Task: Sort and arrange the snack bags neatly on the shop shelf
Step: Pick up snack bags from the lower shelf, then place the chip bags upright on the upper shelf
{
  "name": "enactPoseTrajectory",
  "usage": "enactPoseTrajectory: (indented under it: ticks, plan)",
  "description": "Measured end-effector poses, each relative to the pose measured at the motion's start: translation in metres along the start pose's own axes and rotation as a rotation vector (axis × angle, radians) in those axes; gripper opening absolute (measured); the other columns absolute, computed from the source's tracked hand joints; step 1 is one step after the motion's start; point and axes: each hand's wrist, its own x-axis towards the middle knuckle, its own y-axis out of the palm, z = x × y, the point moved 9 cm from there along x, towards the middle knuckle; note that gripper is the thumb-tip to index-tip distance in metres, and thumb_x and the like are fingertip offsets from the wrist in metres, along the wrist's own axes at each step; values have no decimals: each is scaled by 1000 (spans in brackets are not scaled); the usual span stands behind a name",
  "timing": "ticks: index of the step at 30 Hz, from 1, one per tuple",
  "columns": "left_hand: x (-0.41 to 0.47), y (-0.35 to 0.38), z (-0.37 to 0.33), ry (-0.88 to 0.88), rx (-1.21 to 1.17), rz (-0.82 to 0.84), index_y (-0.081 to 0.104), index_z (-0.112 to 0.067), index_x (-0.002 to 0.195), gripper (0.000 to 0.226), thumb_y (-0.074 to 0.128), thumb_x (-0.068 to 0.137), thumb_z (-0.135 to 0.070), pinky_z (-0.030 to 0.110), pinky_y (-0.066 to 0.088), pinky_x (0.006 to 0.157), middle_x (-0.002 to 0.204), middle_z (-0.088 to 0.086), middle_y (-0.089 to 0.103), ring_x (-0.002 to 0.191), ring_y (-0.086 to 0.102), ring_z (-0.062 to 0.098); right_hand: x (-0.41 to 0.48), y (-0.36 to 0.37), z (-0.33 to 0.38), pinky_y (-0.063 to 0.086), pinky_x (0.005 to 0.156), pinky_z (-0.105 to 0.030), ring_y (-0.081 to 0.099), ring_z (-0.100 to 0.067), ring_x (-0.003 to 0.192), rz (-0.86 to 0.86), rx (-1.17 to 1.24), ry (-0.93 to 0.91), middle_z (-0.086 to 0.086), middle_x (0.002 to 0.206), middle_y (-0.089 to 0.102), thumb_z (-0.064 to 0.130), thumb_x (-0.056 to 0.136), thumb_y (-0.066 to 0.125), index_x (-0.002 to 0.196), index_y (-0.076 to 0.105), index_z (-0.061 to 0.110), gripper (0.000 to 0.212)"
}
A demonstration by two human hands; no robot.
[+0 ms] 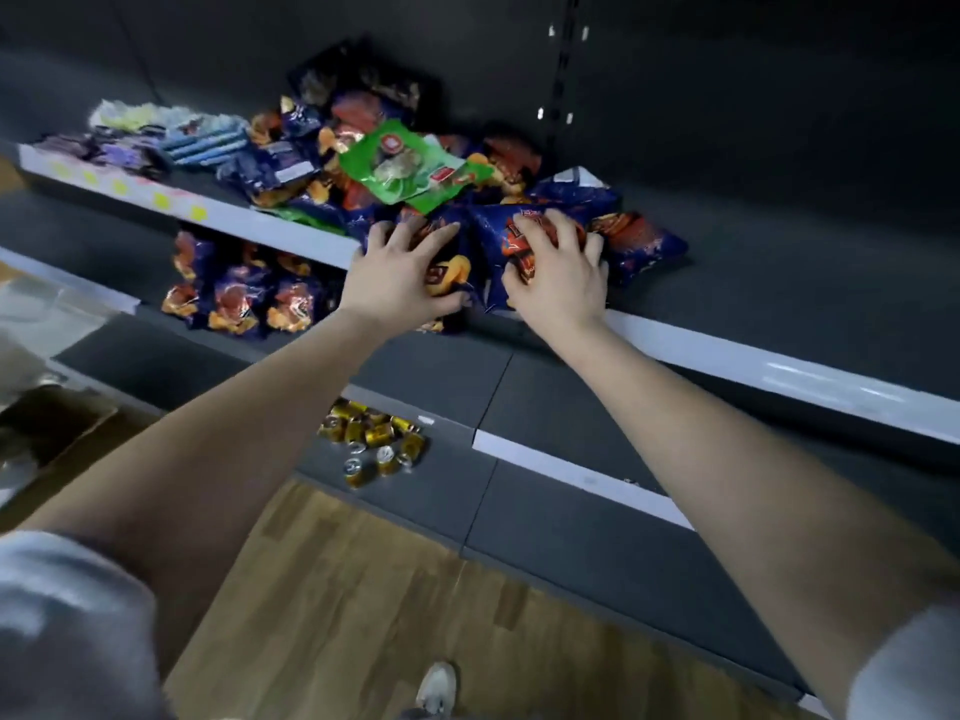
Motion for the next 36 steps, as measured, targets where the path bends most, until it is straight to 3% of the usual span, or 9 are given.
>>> enactPoseTrajectory:
  ticks: [5,17,27,36]
  plan:
    - [77,-10,-40,187,-41,-123,34,-40,139,78,59,69,-66,53,45,86,140,3,42,124,35,37,42,-32,-42,38,91,-45,36,-35,118,-149,-49,117,4,148,32,40,86,50,137,41,37,52]
    - [158,26,-168,430,-114,-108,33,-37,141,78,59,72,-63,57,39,95,144,4,38,130,30,35,60,-60,-171,38,90,-44,35,-36,118,-191,-198,303,2,148,31,40,86,51,137,39,35,53]
    - [199,63,-279,475,-125,-79,31,-39,141,82,61,70,-63,57,37,96,142,4,39,128,31,36,62,-83,-282,36,91,-45,35,-35,117,-200,-217,377,1,149,31,39,87,49,139,39,32,54]
    - [215,101,-330,498,-87,-2,21,-36,145,91,67,69,-58,58,31,101,144,3,37,131,28,34,50,-72,-346,37,88,-47,34,-36,116,-130,-196,426,-1,148,29,35,88,52,140,35,28,55]
